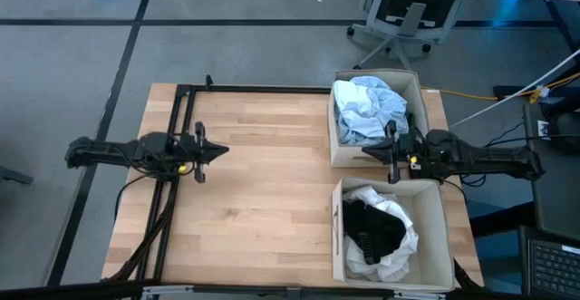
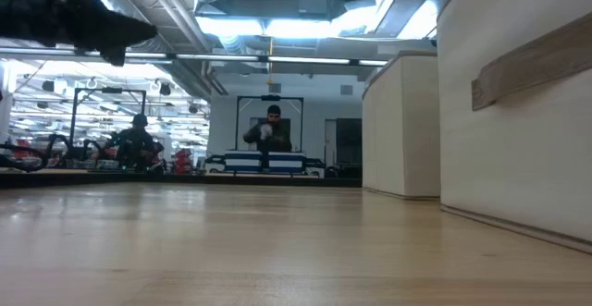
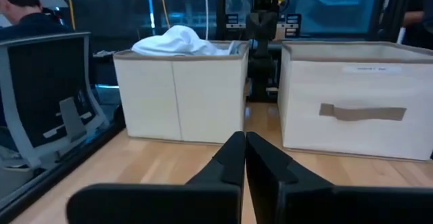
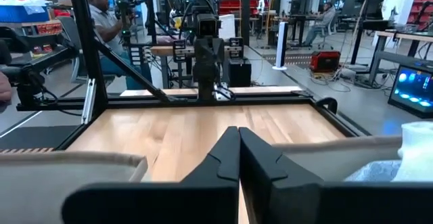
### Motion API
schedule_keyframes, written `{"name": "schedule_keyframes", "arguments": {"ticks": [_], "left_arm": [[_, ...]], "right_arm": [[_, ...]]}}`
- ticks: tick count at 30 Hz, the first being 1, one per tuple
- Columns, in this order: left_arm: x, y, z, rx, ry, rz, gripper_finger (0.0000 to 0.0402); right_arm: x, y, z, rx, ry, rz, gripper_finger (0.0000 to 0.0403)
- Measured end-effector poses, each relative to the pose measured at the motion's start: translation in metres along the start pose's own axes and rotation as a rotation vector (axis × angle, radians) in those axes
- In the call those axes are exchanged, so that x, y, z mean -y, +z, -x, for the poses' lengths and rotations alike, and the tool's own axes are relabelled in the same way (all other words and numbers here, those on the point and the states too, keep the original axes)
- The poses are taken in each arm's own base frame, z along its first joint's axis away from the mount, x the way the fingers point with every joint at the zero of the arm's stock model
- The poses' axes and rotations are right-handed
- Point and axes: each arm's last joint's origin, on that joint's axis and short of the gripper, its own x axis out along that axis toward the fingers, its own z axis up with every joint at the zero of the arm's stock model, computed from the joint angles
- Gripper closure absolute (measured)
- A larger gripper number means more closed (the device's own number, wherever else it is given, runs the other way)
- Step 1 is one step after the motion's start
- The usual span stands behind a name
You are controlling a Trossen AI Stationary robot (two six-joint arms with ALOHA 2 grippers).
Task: Sort clothes
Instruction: Return To Home Position
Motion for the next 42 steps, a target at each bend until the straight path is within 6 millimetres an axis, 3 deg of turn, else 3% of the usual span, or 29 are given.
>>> {"name": "schedule_keyframes", "arguments": {"ticks": [8, 21, 42], "left_arm": [[-0.003, -0.023, 0.007, 0.052, 0.023, 0.018, 0.0398], [-0.003, -0.024, 0.007, 0.055, 0.008, -0.007, 0.0396], [-0.003, -0.032, 0.007, -0.041, 0.02, -0.01, 0.0399]], "right_arm": [[0.0, -0.016, 0.0, 0.025, -0.001, -0.005, 0.039], [-0.001, -0.054, 0.001, 0.146, 0.029, -0.013, 0.0396], [0.0, -0.052, 0.002, 0.19, 0.017, -0.041, 0.0395]]}}
